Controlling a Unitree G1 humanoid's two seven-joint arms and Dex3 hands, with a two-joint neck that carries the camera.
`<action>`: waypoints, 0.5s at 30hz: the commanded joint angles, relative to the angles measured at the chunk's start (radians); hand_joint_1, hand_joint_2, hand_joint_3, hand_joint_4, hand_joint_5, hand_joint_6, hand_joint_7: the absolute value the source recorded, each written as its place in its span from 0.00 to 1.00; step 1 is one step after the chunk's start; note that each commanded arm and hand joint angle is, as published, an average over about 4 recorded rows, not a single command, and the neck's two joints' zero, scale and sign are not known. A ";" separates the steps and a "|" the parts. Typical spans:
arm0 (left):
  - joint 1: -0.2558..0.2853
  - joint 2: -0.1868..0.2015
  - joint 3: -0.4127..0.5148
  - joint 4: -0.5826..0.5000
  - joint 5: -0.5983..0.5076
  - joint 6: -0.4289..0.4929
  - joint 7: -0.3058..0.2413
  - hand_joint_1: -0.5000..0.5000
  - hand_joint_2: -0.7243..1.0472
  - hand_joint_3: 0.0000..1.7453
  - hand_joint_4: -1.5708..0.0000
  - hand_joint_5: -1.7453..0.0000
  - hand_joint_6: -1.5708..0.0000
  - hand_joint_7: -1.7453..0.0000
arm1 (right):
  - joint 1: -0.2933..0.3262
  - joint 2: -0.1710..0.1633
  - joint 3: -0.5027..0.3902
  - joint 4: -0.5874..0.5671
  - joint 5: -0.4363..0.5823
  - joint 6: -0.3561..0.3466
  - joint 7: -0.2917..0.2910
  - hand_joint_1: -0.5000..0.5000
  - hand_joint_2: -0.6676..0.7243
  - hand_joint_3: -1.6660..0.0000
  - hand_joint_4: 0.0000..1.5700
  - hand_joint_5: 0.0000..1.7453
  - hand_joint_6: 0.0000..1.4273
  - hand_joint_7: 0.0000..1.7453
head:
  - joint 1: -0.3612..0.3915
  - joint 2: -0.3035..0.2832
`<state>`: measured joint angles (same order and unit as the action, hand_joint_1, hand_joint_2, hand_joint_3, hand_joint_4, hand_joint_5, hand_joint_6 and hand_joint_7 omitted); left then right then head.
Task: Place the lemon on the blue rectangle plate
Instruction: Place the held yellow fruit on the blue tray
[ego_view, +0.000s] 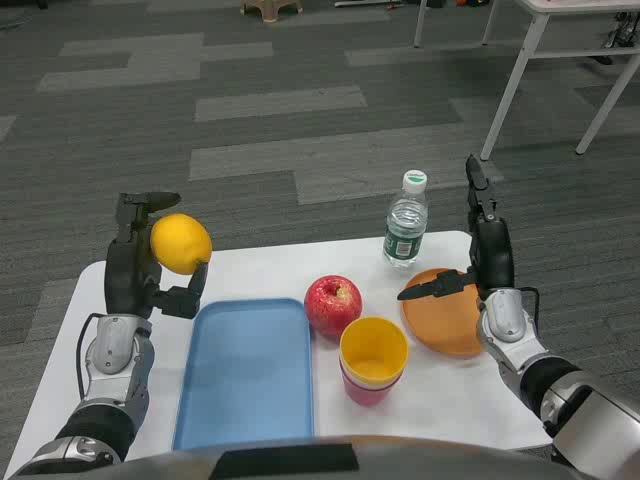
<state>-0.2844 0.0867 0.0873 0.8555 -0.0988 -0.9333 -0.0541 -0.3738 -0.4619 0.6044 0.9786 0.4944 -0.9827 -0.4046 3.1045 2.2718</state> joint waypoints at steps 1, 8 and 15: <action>-0.025 -0.051 -0.027 0.008 0.007 -0.062 0.013 0.00 1.00 0.85 0.86 0.00 0.98 0.12 | -0.028 -0.064 0.006 -0.008 0.019 0.003 -0.013 0.08 0.59 0.95 0.02 0.00 0.00 0.00 | 0.081 0.023; -0.025 -0.052 -0.028 0.007 0.007 -0.062 0.013 0.00 1.00 0.85 0.86 0.00 0.98 0.13 | -0.028 -0.064 0.006 -0.008 0.019 0.004 -0.013 0.08 0.59 0.96 0.02 0.00 0.00 0.00 | 0.047 0.012; -0.025 -0.051 -0.029 0.007 0.007 -0.064 0.013 0.00 1.00 0.86 0.86 0.00 0.98 0.13 | -0.028 -0.064 0.006 -0.008 0.019 0.004 -0.013 0.08 0.59 0.95 0.02 0.00 0.00 0.00 | 0.047 0.008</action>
<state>-0.3053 0.0295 0.0568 0.8610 -0.0942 -0.9856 -0.0455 -0.3994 -0.5182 0.6115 0.9770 0.5083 -0.9826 -0.4133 3.1512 2.2810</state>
